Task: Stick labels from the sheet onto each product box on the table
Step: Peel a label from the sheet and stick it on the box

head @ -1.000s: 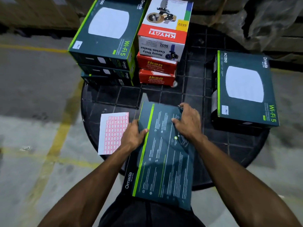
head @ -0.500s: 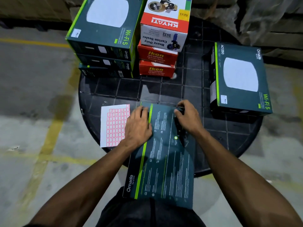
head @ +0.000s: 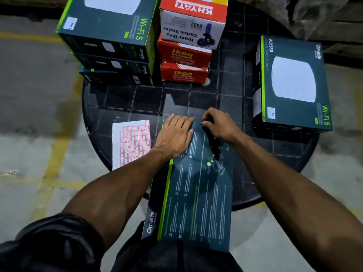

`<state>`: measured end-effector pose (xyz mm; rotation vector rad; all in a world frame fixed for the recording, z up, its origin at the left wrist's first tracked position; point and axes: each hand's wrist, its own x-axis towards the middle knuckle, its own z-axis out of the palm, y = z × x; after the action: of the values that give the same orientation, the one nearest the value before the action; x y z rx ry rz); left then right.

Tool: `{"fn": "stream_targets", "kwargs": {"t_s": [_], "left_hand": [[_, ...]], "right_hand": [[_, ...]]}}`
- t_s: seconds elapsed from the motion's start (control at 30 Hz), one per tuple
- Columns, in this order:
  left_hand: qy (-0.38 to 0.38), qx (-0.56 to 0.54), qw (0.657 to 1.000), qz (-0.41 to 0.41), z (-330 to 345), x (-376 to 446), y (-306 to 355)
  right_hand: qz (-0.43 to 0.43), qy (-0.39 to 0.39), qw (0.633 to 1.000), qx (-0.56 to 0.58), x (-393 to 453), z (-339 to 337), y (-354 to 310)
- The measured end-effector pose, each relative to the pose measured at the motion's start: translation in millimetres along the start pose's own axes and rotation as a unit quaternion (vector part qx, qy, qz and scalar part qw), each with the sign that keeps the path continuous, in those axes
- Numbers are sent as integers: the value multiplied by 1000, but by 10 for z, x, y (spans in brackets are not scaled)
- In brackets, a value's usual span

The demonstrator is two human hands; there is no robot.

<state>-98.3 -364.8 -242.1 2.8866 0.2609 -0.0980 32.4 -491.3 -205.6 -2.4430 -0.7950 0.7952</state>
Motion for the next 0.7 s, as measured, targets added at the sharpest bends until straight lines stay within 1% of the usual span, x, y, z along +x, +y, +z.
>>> {"fn": "stream_targets", "kwargs": {"t_s": [0.2,0.3,0.5,0.7], "left_hand": [[25,12,1000,-14,35,16,1],[40,-2,999,-13,62,21,-12],[61,4,998,-9,88,29,-17],[72,2,997,-8,87,34,-14]], "right_hand": [[-15,-41,999,-27,85,-91,-10],[-16,-60,998,-27,122,-104,-31],[-21,-71,997,-23,155,-83,-52],[-21,-67,996,-48,162,-70,-80]]}}
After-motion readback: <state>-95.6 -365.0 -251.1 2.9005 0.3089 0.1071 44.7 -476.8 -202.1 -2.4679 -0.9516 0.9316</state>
